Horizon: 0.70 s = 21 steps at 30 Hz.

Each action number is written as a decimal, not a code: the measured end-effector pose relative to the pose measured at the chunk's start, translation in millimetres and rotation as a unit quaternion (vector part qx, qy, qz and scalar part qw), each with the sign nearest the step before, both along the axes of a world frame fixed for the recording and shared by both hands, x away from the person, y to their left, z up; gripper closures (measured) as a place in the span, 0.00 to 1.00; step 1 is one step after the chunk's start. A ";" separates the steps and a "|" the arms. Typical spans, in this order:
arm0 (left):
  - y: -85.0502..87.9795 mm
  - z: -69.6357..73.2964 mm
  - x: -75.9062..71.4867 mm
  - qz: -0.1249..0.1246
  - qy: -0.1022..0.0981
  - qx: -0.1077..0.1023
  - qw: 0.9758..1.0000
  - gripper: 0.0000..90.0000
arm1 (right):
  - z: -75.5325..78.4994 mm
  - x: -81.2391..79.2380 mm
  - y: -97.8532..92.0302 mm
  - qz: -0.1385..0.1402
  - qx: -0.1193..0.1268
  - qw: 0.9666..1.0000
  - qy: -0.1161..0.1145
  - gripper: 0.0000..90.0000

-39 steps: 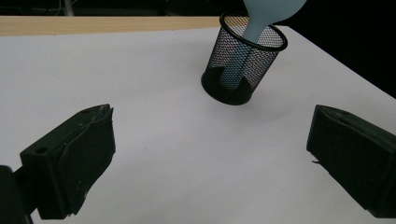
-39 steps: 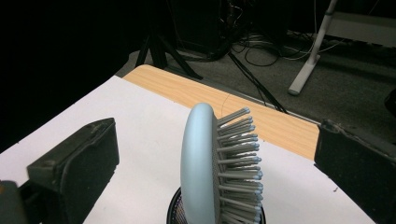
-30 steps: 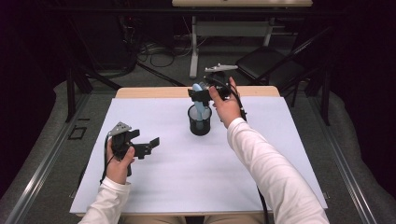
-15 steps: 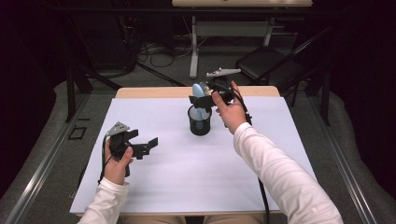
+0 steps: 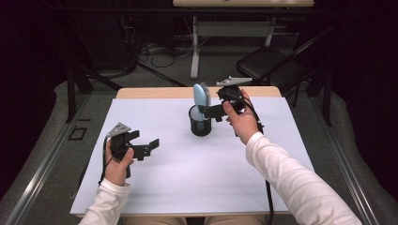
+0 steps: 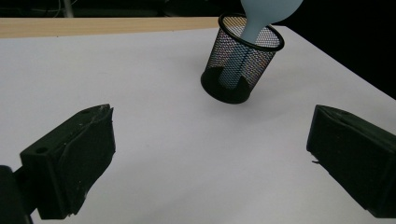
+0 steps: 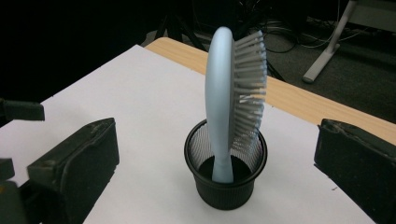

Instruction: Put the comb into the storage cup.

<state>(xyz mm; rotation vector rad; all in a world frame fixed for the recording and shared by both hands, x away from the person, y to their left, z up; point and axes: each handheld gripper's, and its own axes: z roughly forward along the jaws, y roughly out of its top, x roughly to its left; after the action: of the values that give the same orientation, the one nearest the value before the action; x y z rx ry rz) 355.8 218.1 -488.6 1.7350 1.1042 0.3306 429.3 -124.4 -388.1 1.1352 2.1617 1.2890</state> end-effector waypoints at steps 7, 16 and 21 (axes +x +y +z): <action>-0.1 -0.2 -0.2 -0.001 0.000 0.000 1.000 0.01 | -11.5 -11.9 -11.1 0.003 0.002 1.000 0.006 0.00; 0.2 -0.2 -0.3 -0.003 -0.002 0.001 1.000 0.01 | -31.8 -24.6 -29.0 -0.004 0.009 1.000 0.006 0.00; 0.5 -0.6 -0.2 -0.003 -0.001 0.002 1.000 0.01 | -42.5 -35.3 -35.4 -0.001 0.006 1.000 0.006 0.00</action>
<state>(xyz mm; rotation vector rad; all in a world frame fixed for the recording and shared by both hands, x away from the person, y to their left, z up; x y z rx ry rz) 355.6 218.7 -489.2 1.7413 1.0983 0.3317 394.1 -159.8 -430.6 1.1528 2.1648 1.2991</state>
